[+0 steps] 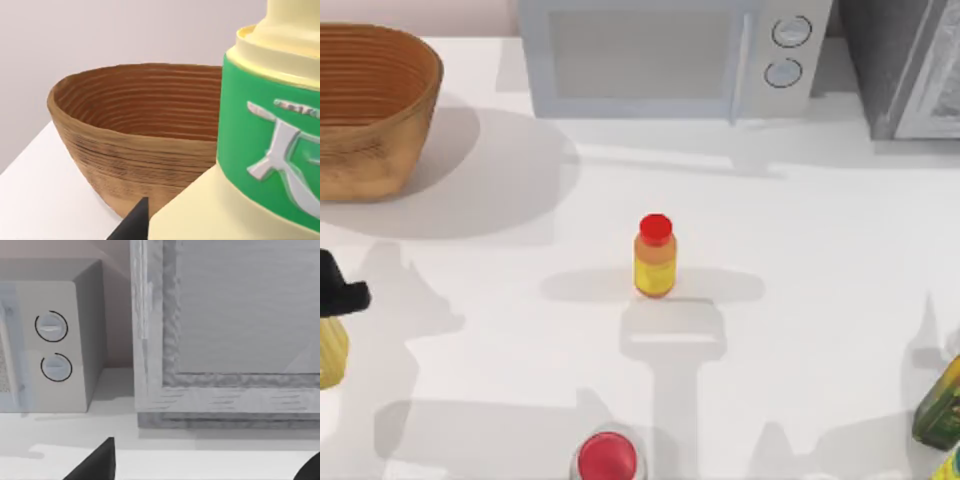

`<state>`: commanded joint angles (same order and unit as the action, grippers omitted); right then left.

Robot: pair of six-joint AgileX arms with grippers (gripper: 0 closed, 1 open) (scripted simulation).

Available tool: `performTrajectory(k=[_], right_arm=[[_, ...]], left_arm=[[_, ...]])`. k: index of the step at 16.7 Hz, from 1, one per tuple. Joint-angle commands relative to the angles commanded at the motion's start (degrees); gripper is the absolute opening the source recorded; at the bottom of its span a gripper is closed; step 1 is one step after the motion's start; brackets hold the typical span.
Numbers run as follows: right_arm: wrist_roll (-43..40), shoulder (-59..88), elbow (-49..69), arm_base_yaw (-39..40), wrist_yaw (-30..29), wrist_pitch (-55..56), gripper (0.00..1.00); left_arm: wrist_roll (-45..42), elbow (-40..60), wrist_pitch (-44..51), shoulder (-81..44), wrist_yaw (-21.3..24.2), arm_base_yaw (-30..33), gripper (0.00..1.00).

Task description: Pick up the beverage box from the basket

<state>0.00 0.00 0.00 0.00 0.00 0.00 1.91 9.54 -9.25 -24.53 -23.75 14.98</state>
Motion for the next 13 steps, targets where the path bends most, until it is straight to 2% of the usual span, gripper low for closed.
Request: performTrajectory(k=[13], right_arm=[[0.00, 0.00, 0.00, 0.00, 0.00, 0.00, 1.00]], left_arm=[[1.29, 26.15, -25.45, -48.37, -52.25, 34.13, 0.00]])
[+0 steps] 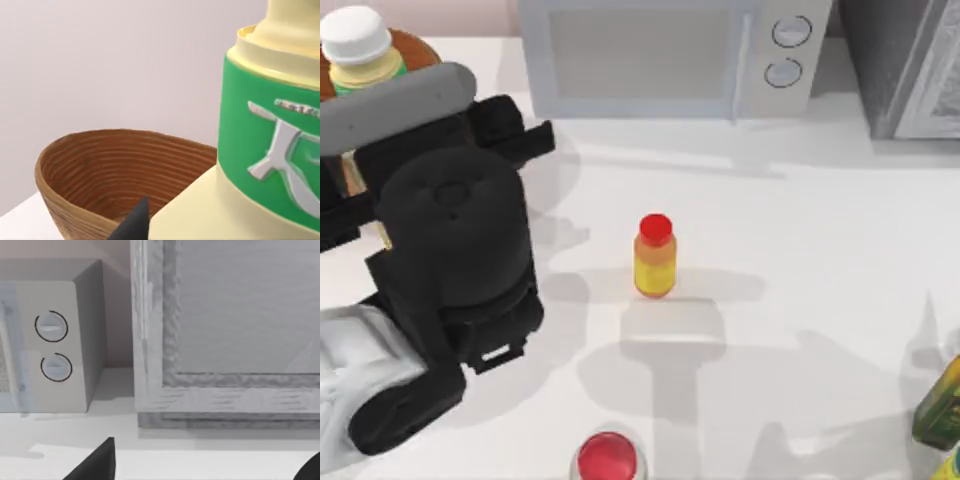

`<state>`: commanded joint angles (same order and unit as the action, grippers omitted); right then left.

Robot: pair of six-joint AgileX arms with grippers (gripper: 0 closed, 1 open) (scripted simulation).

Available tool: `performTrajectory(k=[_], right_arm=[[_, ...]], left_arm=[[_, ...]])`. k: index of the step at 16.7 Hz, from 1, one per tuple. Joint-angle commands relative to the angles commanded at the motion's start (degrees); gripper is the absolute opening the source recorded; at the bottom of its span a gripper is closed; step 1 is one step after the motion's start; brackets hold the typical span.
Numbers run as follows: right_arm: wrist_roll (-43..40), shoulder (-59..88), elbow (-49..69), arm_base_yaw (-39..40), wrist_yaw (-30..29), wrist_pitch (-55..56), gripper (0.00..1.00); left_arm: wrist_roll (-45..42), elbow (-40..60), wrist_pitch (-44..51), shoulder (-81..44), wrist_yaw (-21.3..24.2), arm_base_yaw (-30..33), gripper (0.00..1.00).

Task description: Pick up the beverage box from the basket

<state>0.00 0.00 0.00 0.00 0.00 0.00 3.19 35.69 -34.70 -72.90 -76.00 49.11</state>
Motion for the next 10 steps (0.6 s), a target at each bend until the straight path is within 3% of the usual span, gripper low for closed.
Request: performTrajectory(k=[5, 10], right_arm=[[0.00, 0.00, 0.00, 0.00, 0.00, 0.00, 1.00], [0.00, 0.00, 0.00, 0.00, 0.00, 0.00, 1.00]], left_arm=[[0.64, 8.07, -7.84, -16.15, -17.01, 11.04, 0.00], [1.28, 13.30, -12.92, -27.55, -28.74, 18.59, 0.00]])
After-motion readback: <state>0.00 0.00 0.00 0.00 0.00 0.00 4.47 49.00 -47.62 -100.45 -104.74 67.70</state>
